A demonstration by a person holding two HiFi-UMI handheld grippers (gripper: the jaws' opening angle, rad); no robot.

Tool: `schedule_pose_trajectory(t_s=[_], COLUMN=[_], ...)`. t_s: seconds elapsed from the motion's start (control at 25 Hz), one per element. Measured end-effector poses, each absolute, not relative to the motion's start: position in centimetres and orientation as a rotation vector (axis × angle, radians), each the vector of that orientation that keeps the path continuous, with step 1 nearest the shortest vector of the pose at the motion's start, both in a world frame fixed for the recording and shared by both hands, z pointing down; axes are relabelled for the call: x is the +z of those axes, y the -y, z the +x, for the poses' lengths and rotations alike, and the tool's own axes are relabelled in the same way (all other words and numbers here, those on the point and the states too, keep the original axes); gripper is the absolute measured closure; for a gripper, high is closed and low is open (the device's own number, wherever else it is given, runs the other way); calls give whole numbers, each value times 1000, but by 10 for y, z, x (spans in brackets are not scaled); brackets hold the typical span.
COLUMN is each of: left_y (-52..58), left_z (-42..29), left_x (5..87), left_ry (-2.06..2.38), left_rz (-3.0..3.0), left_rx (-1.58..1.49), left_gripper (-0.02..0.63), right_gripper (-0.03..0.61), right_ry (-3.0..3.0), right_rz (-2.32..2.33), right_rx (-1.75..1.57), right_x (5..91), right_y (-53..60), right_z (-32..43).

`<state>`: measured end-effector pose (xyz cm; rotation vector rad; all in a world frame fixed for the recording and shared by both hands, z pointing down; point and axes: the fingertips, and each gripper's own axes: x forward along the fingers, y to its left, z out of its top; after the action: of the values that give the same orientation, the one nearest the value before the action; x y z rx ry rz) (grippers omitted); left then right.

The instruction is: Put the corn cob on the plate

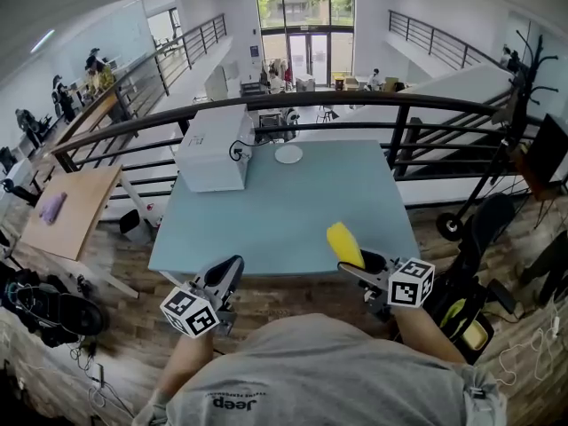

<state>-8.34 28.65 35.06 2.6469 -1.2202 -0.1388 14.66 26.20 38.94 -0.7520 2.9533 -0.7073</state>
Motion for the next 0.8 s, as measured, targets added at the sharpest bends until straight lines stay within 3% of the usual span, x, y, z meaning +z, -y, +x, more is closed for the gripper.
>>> schedule_pose_trajectory(t_s=[0.36,0.8], left_y=[-270,-230], left_z=[-20,-26], left_x=[359,373], left_ry=[1169,1113], left_rz=[2648,2639], left_rx=[-75,-73], left_gripper=[601,601], right_gripper=[327,328], right_ry=[-2950,-2943], right_rz=[-686,-741], right_rx=[-698,-721], right_x=[391,399], right_y=[-264,-232], right_z=[182,179])
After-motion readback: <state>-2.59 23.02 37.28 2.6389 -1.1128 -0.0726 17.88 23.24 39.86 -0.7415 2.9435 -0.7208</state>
